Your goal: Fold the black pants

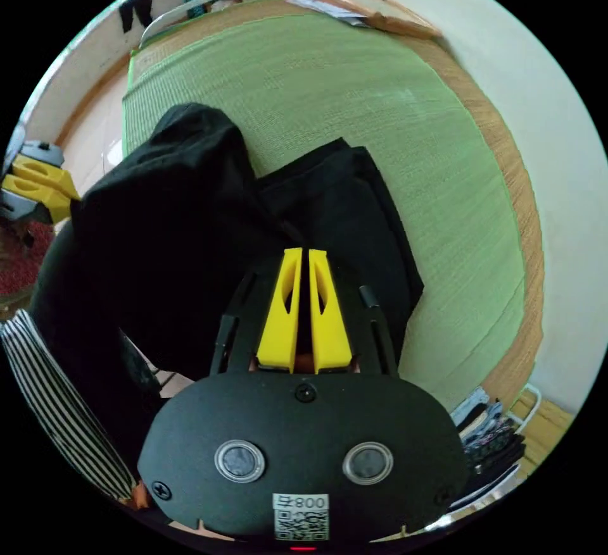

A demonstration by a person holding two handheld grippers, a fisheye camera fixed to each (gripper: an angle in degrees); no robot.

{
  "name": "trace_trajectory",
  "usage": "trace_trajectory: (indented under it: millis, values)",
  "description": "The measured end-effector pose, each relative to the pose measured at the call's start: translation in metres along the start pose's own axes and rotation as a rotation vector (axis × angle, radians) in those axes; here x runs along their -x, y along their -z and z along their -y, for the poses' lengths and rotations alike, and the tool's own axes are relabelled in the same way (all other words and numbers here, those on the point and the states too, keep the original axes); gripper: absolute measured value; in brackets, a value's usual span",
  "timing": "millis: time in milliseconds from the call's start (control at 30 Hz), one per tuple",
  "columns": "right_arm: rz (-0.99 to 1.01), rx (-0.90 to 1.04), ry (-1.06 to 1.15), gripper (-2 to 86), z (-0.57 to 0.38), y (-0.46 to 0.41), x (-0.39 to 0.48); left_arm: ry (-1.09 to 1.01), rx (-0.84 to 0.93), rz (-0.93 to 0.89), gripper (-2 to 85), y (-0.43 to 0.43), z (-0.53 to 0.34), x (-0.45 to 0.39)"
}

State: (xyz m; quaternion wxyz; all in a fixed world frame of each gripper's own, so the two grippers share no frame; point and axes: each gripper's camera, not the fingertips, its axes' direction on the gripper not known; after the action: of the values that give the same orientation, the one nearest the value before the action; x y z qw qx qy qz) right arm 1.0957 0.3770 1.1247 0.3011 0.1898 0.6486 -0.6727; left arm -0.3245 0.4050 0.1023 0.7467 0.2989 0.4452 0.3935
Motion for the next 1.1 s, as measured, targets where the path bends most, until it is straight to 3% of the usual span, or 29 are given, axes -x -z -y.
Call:
trace_trajectory:
  millis: [133,367,567,700,767,833,933,1100]
  values:
    - [0.096,-0.179,-0.199,1.1,-0.046,0.073,-0.063,0.018,-0.092,-0.031,0.3,0.037,0.012,0.027]
    - [0.298,-0.667,-0.620,0.9,-0.231,0.240,-0.163,0.002,-0.351,-0.081,0.3,0.129,0.040,0.068]
    - [0.296,-0.837,-0.923,2.4,-0.313,0.301,-0.243,-0.005,-0.415,0.090,0.3,0.173,0.139,0.130]
    - [0.345,-0.710,-1.123,5.5,-0.306,0.290,-0.338,0.136,-0.322,0.113,0.2,0.147,0.236,0.203]
    - [0.387,-0.622,-1.221,5.7,-0.310,0.272,-0.362,0.207,-0.308,0.191,0.2,0.138,0.246,0.225]
    - [0.400,-0.577,-1.239,5.6,-0.315,0.260,-0.366,0.166,-0.281,0.090,0.2,0.121,0.234,0.243]
    - [0.371,-0.500,-1.121,4.8,-0.307,0.244,-0.344,0.117,-0.109,0.022,0.1,0.063,0.187,0.257]
    - [0.310,-0.165,-0.871,3.7,-0.252,0.189,-0.300,0.208,0.203,0.000,0.1,-0.041,0.115,0.297]
